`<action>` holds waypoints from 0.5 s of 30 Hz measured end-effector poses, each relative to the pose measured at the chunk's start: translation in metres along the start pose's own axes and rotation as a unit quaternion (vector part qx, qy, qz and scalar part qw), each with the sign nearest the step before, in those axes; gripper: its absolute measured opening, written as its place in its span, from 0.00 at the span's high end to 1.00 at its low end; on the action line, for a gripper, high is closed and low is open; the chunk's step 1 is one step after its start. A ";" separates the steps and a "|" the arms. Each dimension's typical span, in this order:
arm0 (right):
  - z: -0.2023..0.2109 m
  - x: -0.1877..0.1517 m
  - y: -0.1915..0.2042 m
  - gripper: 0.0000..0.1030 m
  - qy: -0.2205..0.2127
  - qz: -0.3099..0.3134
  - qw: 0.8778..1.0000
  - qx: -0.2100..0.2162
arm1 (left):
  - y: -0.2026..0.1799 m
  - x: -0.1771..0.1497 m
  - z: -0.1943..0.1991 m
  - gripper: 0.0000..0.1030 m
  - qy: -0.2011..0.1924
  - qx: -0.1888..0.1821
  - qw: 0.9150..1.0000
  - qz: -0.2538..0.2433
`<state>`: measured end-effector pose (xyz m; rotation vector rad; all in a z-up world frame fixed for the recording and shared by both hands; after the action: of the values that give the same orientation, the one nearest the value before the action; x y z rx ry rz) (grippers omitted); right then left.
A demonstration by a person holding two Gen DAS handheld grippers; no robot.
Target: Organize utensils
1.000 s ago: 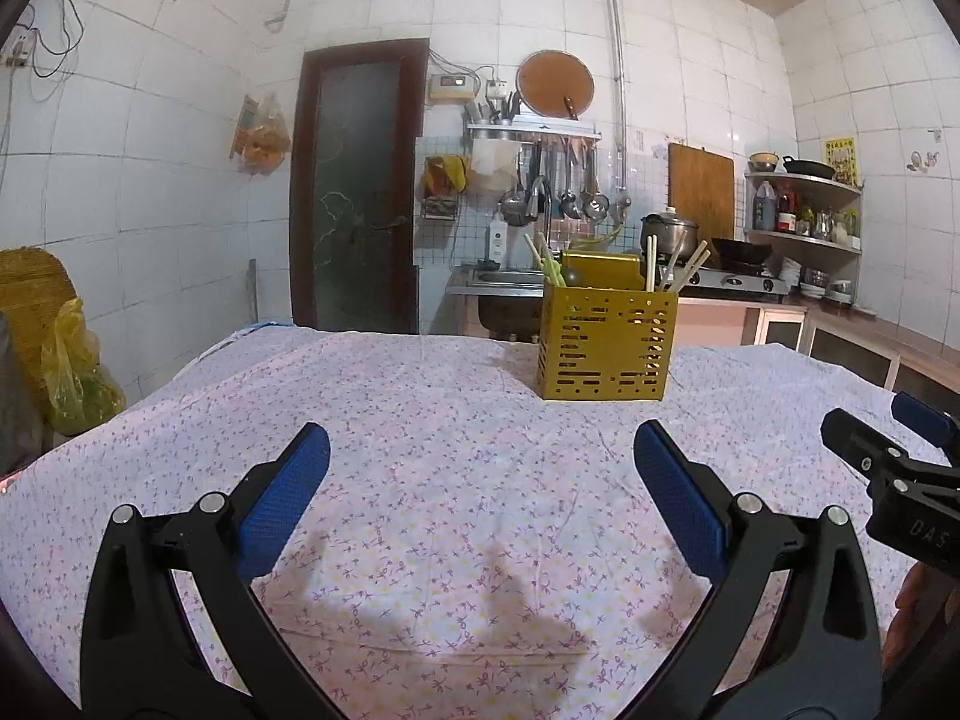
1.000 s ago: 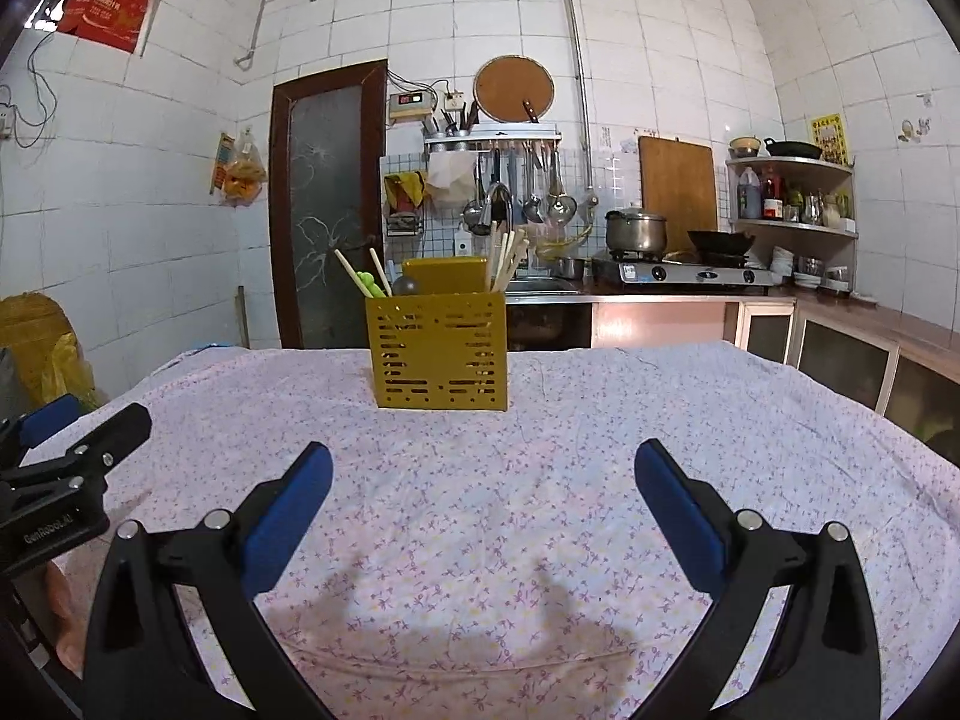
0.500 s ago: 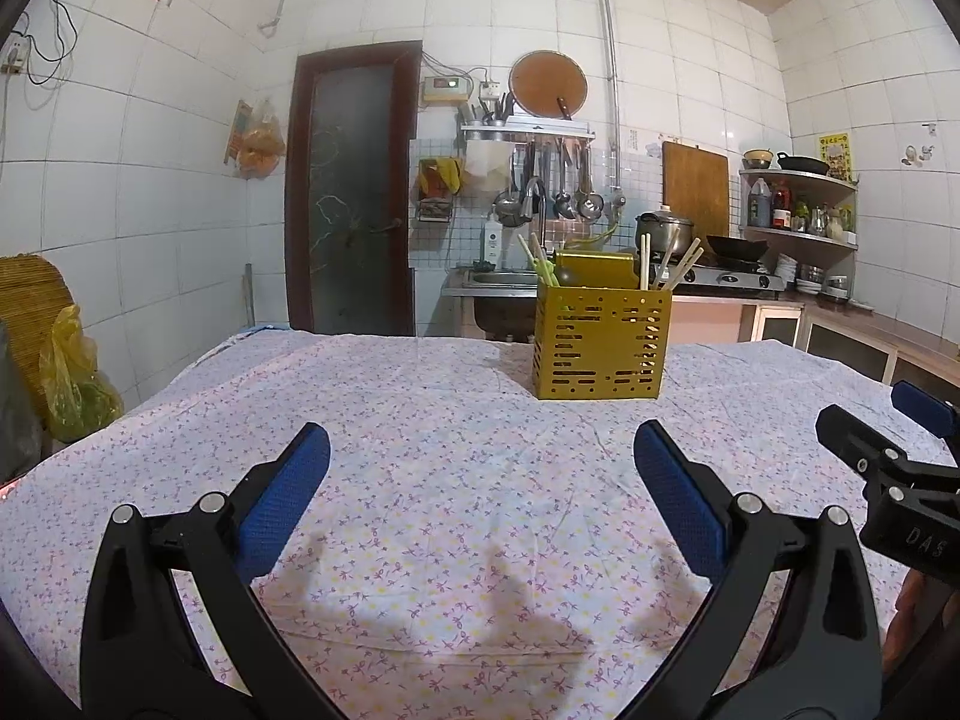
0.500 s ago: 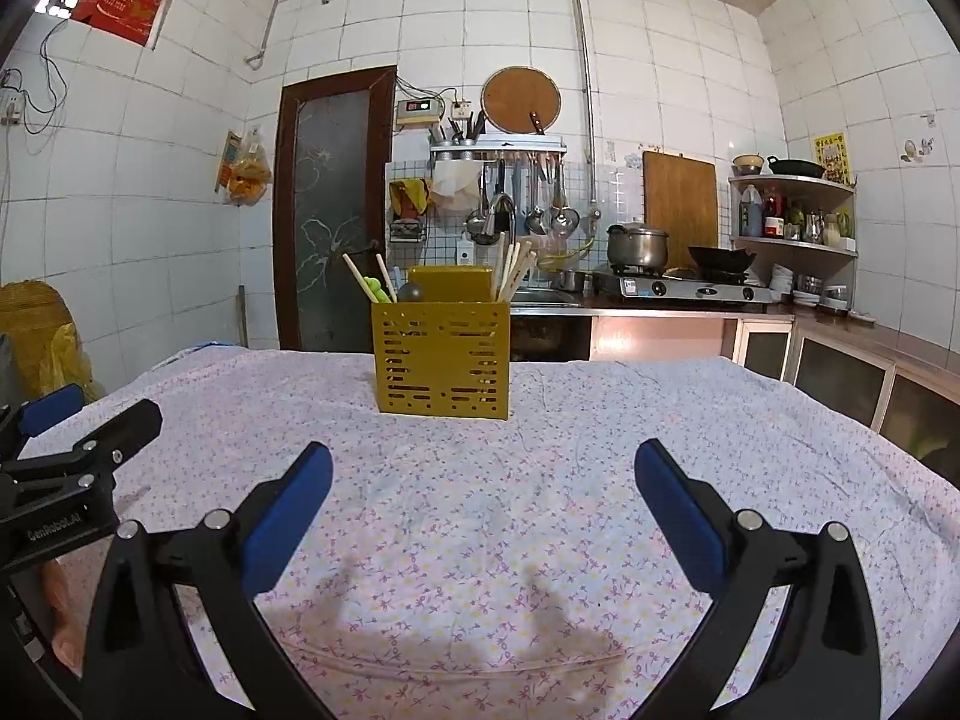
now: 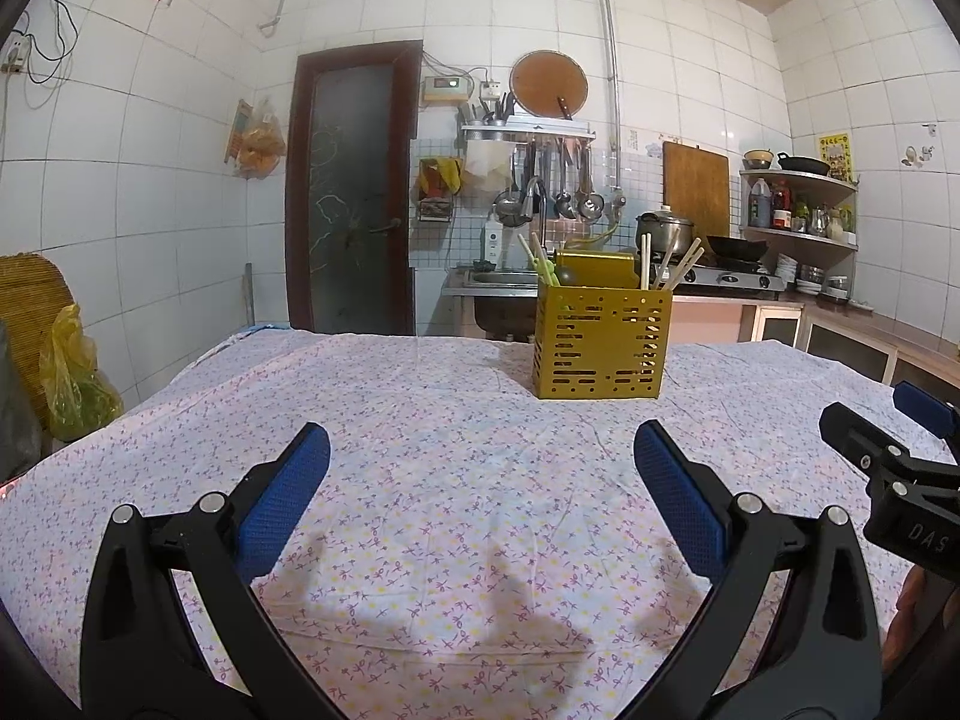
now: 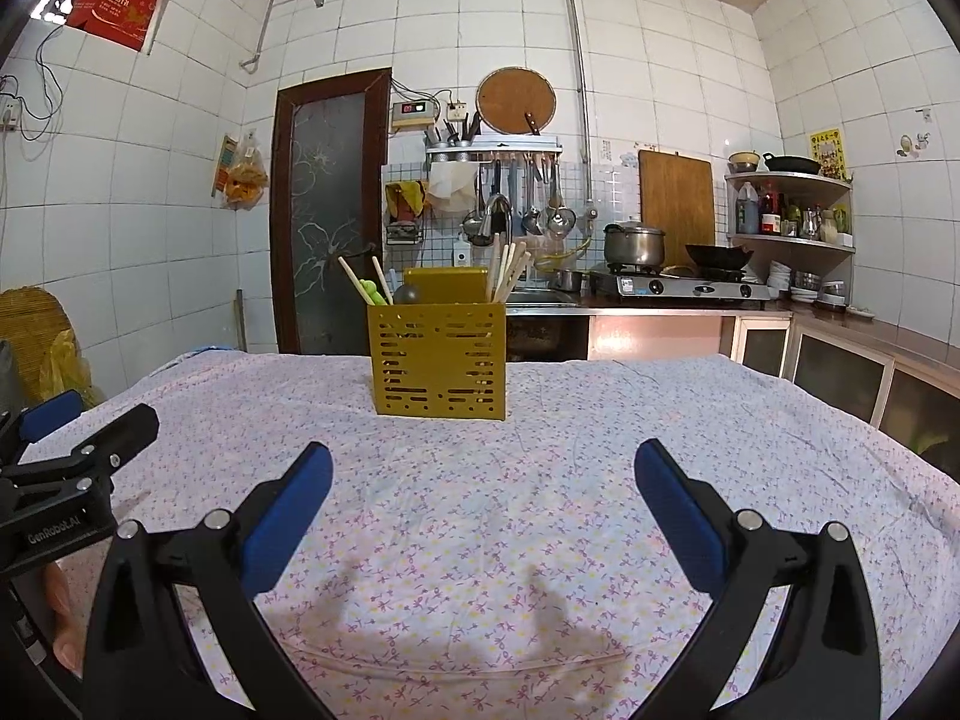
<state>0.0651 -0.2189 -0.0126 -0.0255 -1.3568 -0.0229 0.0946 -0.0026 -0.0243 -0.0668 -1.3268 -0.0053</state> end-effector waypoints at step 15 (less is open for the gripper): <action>0.000 0.000 -0.001 0.04 0.000 0.000 1.000 0.000 | 0.006 -0.001 -0.001 0.05 0.002 0.004 1.000 0.002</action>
<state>0.0646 -0.2198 -0.0127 -0.0256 -1.3572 -0.0227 0.0953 0.0030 -0.0259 -0.0626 -1.3221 0.0044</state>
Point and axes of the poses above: each gripper's, at about its wrist camera, not at the fingertips, and z roughly against the way its jaws point, y to its left, x to its top, the point moved 7 cm from there along -z, roughly the way its jaws point, and after that the axes turned 2 degrees about z, right-handed, at the moved point
